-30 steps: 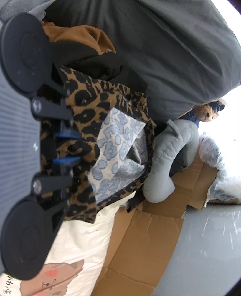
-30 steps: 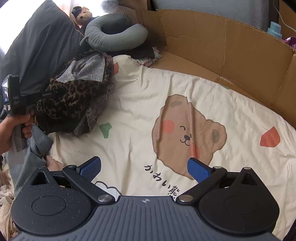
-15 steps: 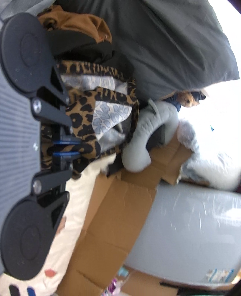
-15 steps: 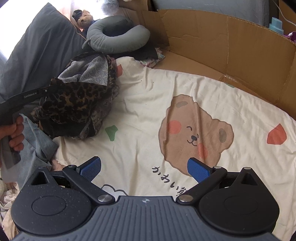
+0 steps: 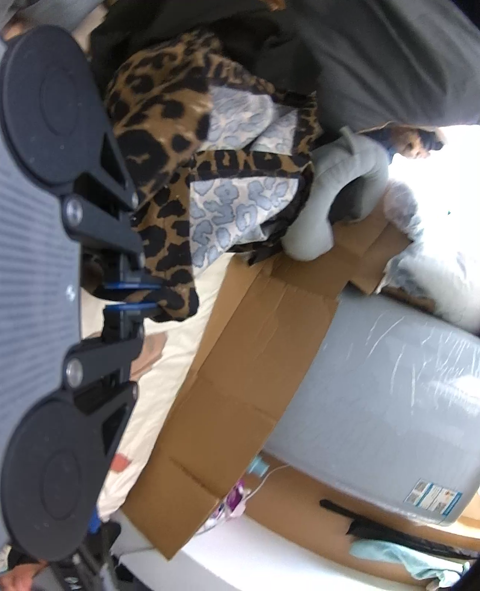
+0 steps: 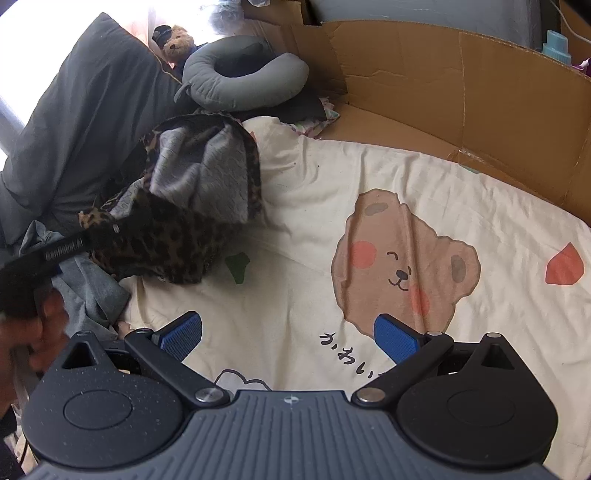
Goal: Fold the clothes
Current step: 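Lift the leopard garment with the left gripper while the right gripper grasps its other edge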
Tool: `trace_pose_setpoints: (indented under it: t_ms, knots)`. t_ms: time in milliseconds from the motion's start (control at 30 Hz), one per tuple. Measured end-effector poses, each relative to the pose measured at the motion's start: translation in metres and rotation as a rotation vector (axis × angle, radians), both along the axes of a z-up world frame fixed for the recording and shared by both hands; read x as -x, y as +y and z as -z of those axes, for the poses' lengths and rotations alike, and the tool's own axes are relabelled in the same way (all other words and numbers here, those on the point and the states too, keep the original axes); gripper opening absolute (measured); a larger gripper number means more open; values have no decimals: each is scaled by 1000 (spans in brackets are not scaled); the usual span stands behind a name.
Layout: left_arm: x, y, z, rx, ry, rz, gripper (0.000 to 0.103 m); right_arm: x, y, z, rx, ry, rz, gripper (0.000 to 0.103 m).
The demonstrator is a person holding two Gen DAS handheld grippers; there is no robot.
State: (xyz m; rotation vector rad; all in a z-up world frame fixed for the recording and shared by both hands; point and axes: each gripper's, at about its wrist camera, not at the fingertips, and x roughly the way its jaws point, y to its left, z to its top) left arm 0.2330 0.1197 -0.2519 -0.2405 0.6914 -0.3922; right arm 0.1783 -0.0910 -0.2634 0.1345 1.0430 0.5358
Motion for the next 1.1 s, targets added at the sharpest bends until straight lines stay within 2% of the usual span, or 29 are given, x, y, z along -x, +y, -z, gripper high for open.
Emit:
trace_pose_setpoints:
  t_ms: [300, 367, 600, 733, 800, 967, 1100]
  knots:
    - [26, -23, 31, 58, 110, 84, 7, 1, -4, 7, -47, 48, 21, 102]
    - [28, -26, 39, 72, 134, 106, 2, 2, -6, 11, -67, 70, 29, 102]
    - [46, -37, 50, 25, 165, 196, 3, 8, -6, 35, -122, 170, 57, 102]
    - [52, -23, 47, -5, 180, 211, 4, 14, -6, 48, -128, 208, 70, 102]
    - [57, -18, 43, -12, 186, 219, 7, 16, -7, 55, -140, 230, 77, 102]
    - [62, -5, 28, -70, 197, 232, 33, 20, -7, 66, -168, 266, 78, 102]
    - [60, 16, 22, -138, 188, 171, 44, 23, -4, 72, -177, 280, 67, 102]
